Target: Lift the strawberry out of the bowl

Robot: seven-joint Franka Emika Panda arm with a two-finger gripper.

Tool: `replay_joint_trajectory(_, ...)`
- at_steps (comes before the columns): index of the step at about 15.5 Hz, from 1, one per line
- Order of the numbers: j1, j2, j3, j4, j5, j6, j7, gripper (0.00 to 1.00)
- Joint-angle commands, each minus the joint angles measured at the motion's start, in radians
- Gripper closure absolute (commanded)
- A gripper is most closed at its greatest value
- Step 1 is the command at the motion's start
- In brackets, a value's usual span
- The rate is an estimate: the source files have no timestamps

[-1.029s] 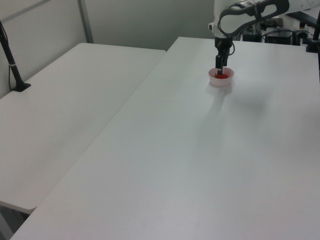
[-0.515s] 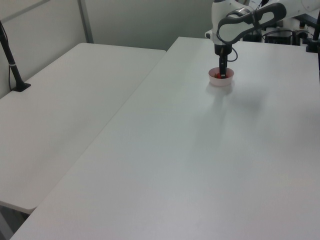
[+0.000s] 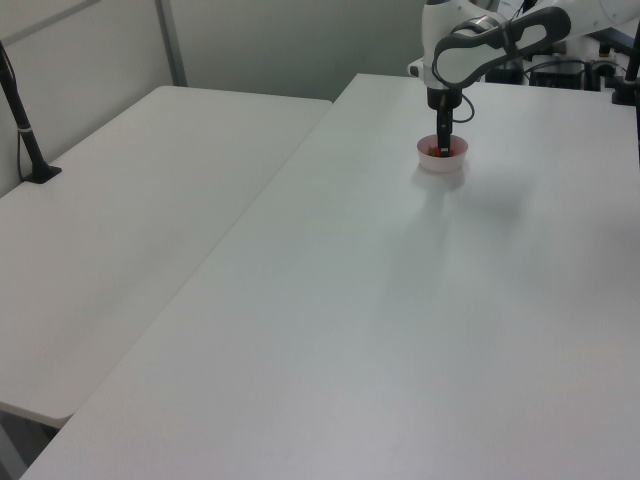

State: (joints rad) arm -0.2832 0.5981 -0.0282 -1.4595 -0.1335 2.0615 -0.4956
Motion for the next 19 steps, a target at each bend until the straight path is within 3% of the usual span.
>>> replay_joint_trajectory(1, 0.002, 0.015, -0.001, 0.008, -0.014, 0.040, -0.012, 0.21)
replay_joint_trajectory(11, 0.004, 0.043, -0.001, 0.005, -0.021, 0.060, -0.015, 0.22)
replay_joint_trajectory(16, 0.002, 0.043, -0.001, 0.004, -0.014, 0.058, -0.006, 0.51)
replay_joint_trajectory(19, 0.002, 0.039, -0.001, 0.004, -0.011, 0.055, -0.001, 0.56)
